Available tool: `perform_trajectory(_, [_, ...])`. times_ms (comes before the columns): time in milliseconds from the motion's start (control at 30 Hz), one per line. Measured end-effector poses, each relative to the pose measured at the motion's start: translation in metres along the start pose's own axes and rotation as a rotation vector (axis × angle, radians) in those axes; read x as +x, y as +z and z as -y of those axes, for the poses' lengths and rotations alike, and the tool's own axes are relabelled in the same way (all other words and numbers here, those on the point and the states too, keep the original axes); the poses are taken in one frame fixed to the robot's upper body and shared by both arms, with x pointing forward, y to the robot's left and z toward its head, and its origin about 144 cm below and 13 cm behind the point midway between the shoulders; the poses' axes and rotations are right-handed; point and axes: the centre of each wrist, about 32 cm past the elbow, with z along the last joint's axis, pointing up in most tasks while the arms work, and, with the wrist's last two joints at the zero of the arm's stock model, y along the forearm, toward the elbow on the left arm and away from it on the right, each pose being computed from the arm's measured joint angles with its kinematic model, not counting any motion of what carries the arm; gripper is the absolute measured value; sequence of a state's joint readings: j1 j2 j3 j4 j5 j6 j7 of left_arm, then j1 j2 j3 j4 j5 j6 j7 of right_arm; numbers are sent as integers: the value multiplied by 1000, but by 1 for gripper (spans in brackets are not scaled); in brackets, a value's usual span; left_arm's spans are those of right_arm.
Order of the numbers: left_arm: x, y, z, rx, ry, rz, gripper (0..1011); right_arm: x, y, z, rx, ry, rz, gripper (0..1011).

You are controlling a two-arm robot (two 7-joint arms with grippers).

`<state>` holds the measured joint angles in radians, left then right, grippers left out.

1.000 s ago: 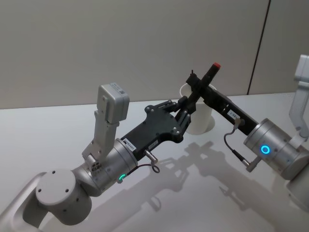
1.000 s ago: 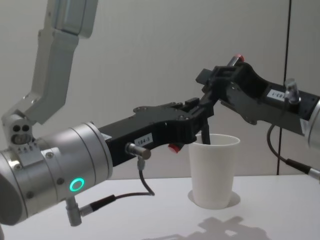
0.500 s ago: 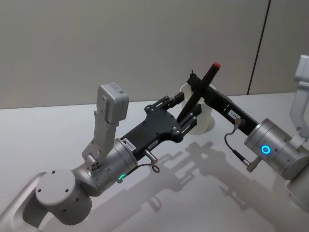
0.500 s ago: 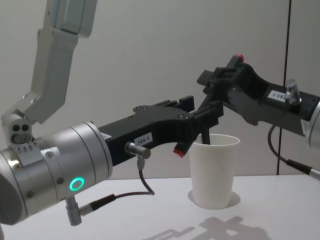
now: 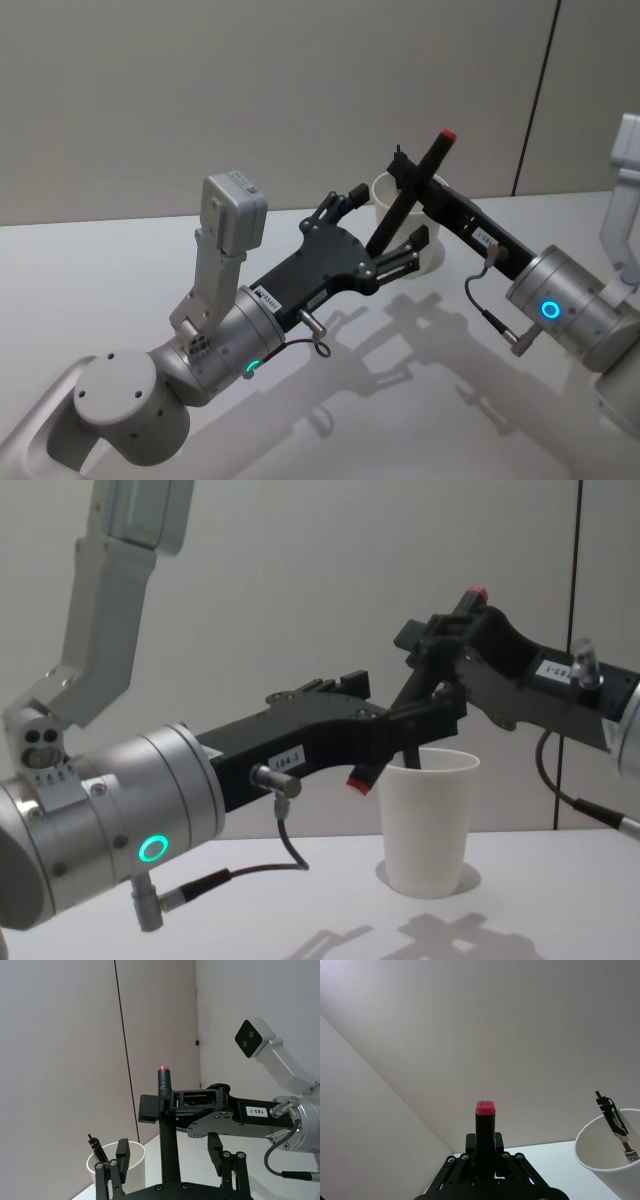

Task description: Place the pen into the pen holder.

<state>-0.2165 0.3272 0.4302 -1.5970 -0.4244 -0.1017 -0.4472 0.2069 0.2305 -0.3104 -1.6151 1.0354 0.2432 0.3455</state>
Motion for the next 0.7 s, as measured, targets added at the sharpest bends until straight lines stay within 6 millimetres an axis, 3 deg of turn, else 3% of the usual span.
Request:
perform_trajectory(67, [0, 0, 0, 0, 0, 0, 1000, 0, 1, 0, 4, 1, 6, 183])
perform_trajectory(700, [0, 0, 0, 0, 0, 0, 1001, 11, 30, 9, 101, -3, 222, 183])
